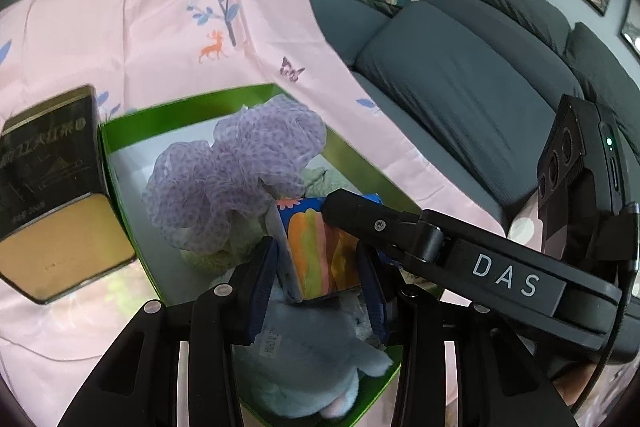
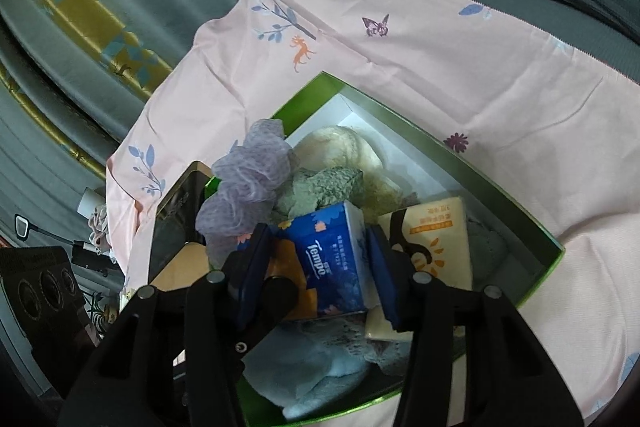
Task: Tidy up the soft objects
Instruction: 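Carry the blue packet into the green box and release it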
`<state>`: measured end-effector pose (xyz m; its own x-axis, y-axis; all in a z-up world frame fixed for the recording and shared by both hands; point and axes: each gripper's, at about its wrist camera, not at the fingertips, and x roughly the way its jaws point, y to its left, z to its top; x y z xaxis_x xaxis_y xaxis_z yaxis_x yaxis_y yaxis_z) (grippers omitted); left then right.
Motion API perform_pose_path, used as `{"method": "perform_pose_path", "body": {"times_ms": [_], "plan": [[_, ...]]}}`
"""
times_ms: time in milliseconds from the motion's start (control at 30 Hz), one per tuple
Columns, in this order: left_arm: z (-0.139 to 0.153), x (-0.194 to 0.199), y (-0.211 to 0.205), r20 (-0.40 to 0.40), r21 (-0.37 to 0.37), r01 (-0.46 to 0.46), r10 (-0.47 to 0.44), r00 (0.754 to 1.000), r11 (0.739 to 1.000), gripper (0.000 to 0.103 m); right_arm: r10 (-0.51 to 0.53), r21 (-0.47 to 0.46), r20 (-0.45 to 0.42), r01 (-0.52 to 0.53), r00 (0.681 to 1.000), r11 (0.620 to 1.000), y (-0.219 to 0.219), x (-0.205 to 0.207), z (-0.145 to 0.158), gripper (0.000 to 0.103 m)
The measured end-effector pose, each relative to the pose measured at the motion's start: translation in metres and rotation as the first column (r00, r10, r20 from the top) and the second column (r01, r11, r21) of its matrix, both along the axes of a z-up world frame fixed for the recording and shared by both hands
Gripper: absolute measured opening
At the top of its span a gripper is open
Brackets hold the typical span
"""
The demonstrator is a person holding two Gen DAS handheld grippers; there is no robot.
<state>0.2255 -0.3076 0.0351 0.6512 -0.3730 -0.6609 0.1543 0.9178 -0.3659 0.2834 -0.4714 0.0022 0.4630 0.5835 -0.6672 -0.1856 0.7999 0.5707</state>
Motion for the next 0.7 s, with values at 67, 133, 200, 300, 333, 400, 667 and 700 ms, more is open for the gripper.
{"method": "perform_pose_path", "body": {"times_ms": [67, 133, 200, 300, 333, 400, 667, 700], "plan": [[-0.0006, 0.0002, -0.0008, 0.002, 0.008, -0.005, 0.005, 1.000, 1.000, 0.041, 0.001, 0.010, -0.011, -0.001, 1.000, 1.000, -0.0003, 0.0017, -0.0025, 0.047], [-0.0019, 0.0006, -0.0022, 0.003, 0.013, -0.006, 0.006, 1.000, 1.000, 0.041, -0.004, 0.001, -0.013, 0.004, 1.000, 1.000, -0.0001, 0.0026, -0.0032, 0.047], [-0.0034, 0.0036, -0.0016, -0.009, 0.004, -0.011, 0.011, 1.000, 1.000, 0.041, -0.009, -0.008, -0.015, 0.009, 1.000, 1.000, 0.0005, 0.0039, -0.0048, 0.047], [-0.0056, 0.0070, 0.0012, -0.027, -0.018, -0.021, 0.020, 0.999, 1.000, 0.041, -0.018, -0.010, -0.022, 0.017, 1.000, 1.000, 0.0020, 0.0061, -0.0068, 0.048], [-0.0057, 0.0075, 0.0007, -0.027, -0.017, -0.024, 0.023, 0.999, 1.000, 0.041, -0.021, -0.012, -0.025, 0.021, 0.999, 1.000, 0.0020, 0.0072, -0.0075, 0.048], [-0.0061, 0.0077, -0.0013, -0.021, -0.007, -0.027, 0.027, 0.999, 1.000, 0.042, -0.028, -0.030, -0.021, 0.028, 0.999, 0.999, 0.0033, 0.0076, -0.0071, 0.048], [-0.0072, 0.0071, -0.0048, 0.002, 0.003, -0.035, 0.035, 0.999, 0.999, 0.048, -0.059, -0.054, -0.011, 0.058, 0.998, 0.997, -0.0009, 0.0092, -0.0068, 0.052], [-0.0063, 0.0062, -0.0050, 0.007, 0.004, -0.034, 0.034, 0.999, 0.999, 0.048, -0.060, -0.057, -0.006, 0.060, 0.998, 0.997, -0.0011, 0.0086, -0.0057, 0.053]]}}
